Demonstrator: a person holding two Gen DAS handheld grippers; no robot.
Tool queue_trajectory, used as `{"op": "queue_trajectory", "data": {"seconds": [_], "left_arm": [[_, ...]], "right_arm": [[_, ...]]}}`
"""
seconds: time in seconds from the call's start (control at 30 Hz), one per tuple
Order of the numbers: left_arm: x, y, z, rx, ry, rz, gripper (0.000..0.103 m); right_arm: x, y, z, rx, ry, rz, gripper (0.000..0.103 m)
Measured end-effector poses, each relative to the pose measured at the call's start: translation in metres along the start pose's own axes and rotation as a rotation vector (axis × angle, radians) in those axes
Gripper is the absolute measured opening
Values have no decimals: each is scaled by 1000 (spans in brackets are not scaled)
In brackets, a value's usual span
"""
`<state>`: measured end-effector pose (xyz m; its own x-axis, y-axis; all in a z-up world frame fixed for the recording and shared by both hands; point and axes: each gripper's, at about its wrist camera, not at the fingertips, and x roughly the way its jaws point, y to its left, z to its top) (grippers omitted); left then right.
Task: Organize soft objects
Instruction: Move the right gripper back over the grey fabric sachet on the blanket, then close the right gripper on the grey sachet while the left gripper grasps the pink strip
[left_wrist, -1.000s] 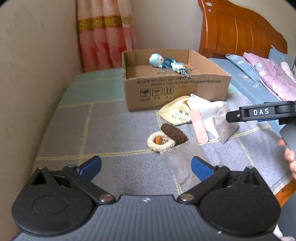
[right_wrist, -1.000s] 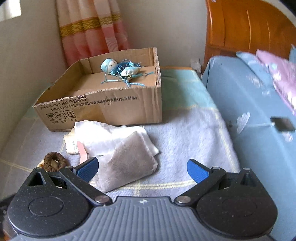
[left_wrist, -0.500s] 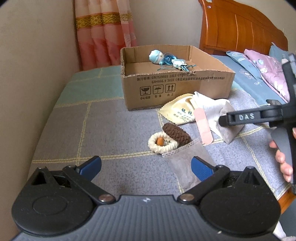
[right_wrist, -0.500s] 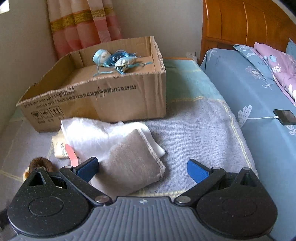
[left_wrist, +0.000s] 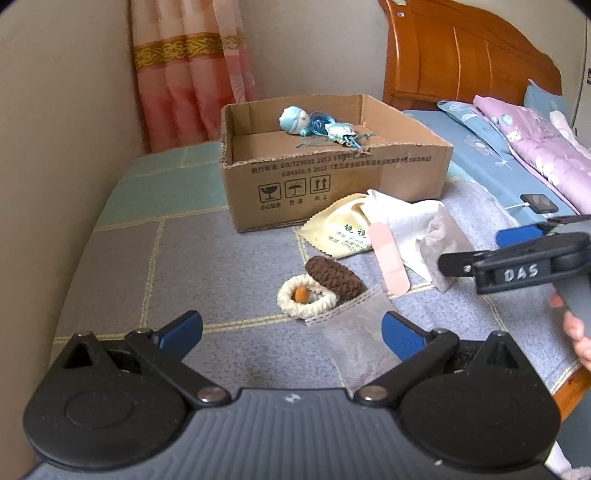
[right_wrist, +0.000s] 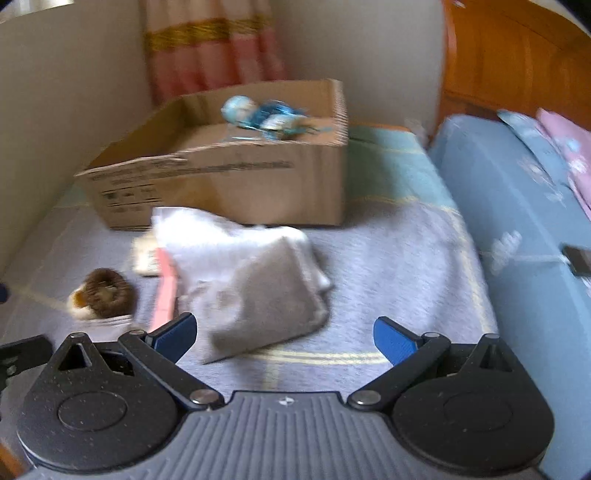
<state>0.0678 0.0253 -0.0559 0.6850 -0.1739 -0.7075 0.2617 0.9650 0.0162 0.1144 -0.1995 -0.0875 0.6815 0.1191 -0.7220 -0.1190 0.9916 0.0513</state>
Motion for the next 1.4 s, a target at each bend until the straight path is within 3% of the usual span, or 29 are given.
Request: {"op": "queue_trajectory", "data": {"seconds": [0.2, 0.37, 0.53, 0.9, 1.07, 1.3, 1.4], "left_arm": [[-2, -1, 0, -1, -1, -33, 102], [-3, -2, 2, -16, -19, -40, 102], [-2, -8, 8, -34, -41, -66, 102], [2, -42, 27, 25, -98, -128, 99], [14, -59, 33, 31, -84, -156, 90], [41, -64, 36, -40, -13, -203, 56], [51, -62, 35, -69, 9, -202, 50]], "right_arm": [[15, 10, -5, -97, -25, 24, 100], [14, 12, -4, -114, -28, 57, 77], [3, 13, -6, -105, -44, 61, 64], [-33, -6, -13, -103, -82, 65, 62], [-27, -12, -26, -111, -58, 58, 62], [-22, -16, -33, -127, -54, 76, 62], [-23, -17, -34, -133, -58, 85, 63]]}}
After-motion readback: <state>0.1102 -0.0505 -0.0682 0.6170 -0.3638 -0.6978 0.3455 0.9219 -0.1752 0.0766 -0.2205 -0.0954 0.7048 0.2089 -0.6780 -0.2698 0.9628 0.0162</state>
